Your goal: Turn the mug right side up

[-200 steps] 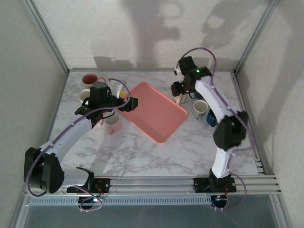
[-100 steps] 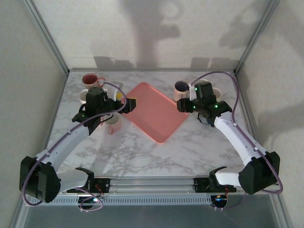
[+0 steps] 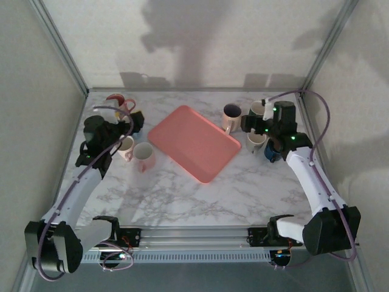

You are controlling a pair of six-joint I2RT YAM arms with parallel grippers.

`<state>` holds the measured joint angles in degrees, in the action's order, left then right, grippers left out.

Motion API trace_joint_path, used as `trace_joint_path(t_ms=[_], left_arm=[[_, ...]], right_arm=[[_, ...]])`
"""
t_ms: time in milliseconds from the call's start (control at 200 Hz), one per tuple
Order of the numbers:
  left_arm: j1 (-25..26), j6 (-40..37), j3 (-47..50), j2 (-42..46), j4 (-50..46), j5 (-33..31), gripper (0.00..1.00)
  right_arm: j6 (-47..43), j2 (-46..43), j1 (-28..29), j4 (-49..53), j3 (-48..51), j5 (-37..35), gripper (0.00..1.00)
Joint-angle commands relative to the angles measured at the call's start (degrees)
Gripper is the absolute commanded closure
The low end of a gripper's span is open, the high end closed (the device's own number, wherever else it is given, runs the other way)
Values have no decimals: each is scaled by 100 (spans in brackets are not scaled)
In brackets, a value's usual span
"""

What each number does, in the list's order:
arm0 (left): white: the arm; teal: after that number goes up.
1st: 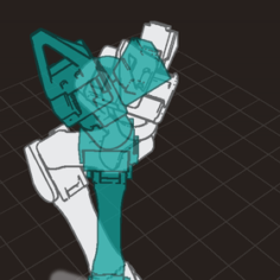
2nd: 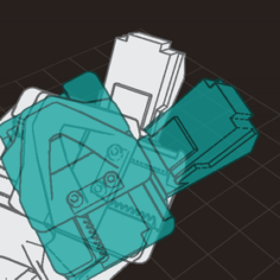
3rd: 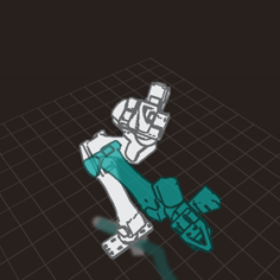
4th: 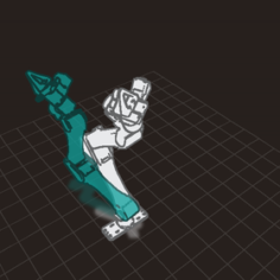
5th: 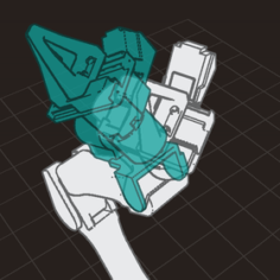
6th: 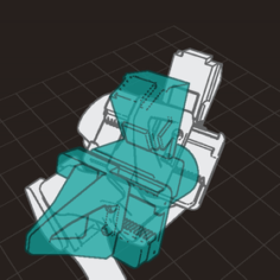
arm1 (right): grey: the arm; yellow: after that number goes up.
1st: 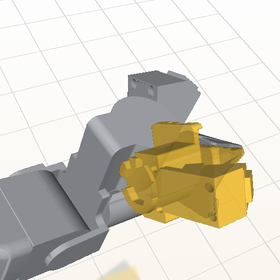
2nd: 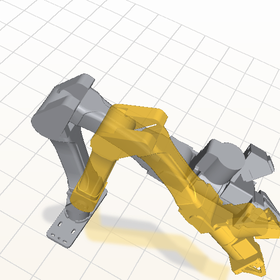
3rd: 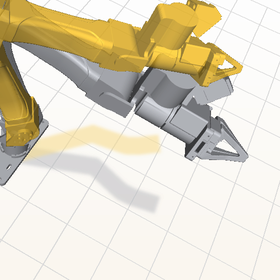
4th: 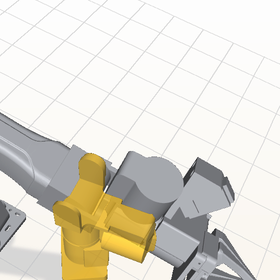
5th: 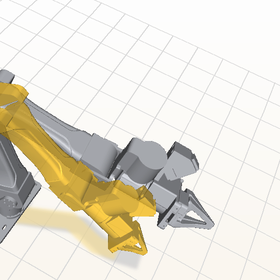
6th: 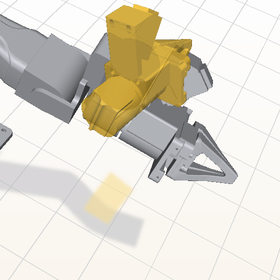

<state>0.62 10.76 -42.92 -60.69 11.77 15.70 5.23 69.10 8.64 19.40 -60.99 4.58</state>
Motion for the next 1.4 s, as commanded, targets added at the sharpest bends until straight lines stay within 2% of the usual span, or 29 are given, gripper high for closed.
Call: trace_joint_path(t_ms=[0,80,155,245,411,696,1207,1392], left_arm=[[-342,-132,435,297,607,-839,0],[-588,-224,880,329,1103,-1386,0],[-831,-310,1306,249,1627,-1387,0],[-880,-425,1883,114,2435,-1573,1],[-880,-287,2694,-255,3688,-1749,0],[-862,-181,3161,-1522,5354,-1611,1],[-533,-611,3296,-2532,6609,-1576,2],[-458,-725,3289,-2700,6716,-1544,2]], right_arm=[[-57,-214,-421,-394,230,-81,1],[57,-256,-763,-503,413,-160,1],[173,-269,-1054,-745,685,-104,1],[239,-254,-1295,-996,975,-4,1],[75,-344,-1324,-1668,1484,-76,1],[50,-330,-1328,-2092,1753,-51,1],[-64,-258,-1323,-3311,2601,-268,2],[-110,-282,-1327,-3590,2865,-330,2]])
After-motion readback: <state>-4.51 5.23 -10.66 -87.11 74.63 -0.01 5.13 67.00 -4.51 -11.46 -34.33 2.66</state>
